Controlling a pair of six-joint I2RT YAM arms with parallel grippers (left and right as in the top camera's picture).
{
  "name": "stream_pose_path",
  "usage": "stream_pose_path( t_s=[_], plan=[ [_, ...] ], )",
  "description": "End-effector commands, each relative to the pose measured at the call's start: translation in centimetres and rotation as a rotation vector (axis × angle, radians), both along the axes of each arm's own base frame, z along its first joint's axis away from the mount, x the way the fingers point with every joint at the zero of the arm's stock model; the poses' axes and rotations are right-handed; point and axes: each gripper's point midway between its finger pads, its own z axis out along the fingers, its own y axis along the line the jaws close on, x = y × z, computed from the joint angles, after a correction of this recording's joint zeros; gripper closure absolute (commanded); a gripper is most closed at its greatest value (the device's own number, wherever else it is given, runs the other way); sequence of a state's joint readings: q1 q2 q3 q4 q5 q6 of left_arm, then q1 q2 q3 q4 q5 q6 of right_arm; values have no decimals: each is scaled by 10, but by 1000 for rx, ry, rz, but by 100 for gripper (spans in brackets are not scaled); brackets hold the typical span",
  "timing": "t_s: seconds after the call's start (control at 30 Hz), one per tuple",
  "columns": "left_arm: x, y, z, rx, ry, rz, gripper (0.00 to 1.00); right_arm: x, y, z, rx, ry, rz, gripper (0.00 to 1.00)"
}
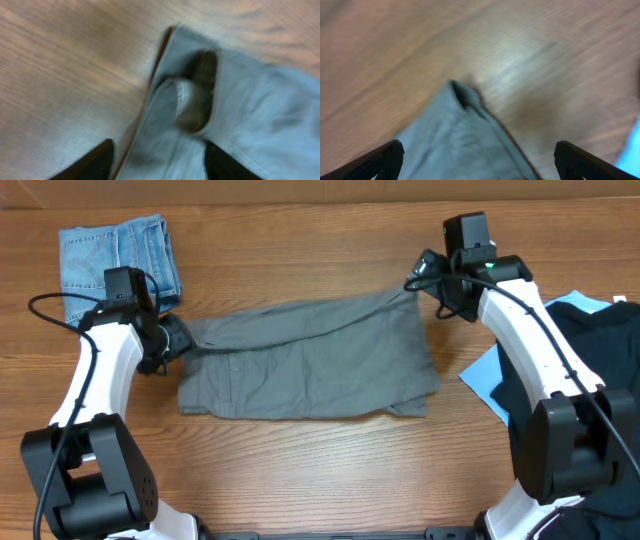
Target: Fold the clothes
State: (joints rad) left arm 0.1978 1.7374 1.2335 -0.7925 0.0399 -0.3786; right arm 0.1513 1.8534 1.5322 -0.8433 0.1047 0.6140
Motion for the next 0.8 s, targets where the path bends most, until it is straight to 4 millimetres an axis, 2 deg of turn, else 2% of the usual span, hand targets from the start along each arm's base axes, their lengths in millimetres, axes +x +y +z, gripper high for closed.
stream_pose_path(
  t_s=[0.0,0.1,0.2,0.27,0.43,0.53,0.57,0.6,0.67,0.73,0.77],
  plan=[
    [-3,15,22,44,8,24,34,-11,-21,10,-38,29,-12,0],
    [-29,10,18,18,112,26,32,-43,-38,-3,-33,177,-46,0],
    [-52,3,3,-3,209,19,28,-74,-47,-16,-15,312,-44,0],
    [-62,0,-10,-9,243,13,26,-87,-39,-27,35,362,27,4],
    [-81,-15,-46,-69,266,-26,29,-114,-1,-62,198,427,218,9],
    [-86,-21,-61,-96,258,-36,36,-129,15,-83,261,451,250,13],
    [-87,-23,-64,-105,253,-47,43,-132,19,-89,267,454,258,14],
    [-88,-26,-66,-114,248,-63,50,-135,23,-95,278,452,267,20],
    [-88,-26,-67,-117,246,-68,75,-138,34,-100,326,440,295,51],
    [-87,-26,-67,-116,243,-67,96,-139,41,-95,352,432,358,81],
    [-87,-26,-66,-116,244,-66,96,-141,40,-90,351,441,367,90]
  ],
)
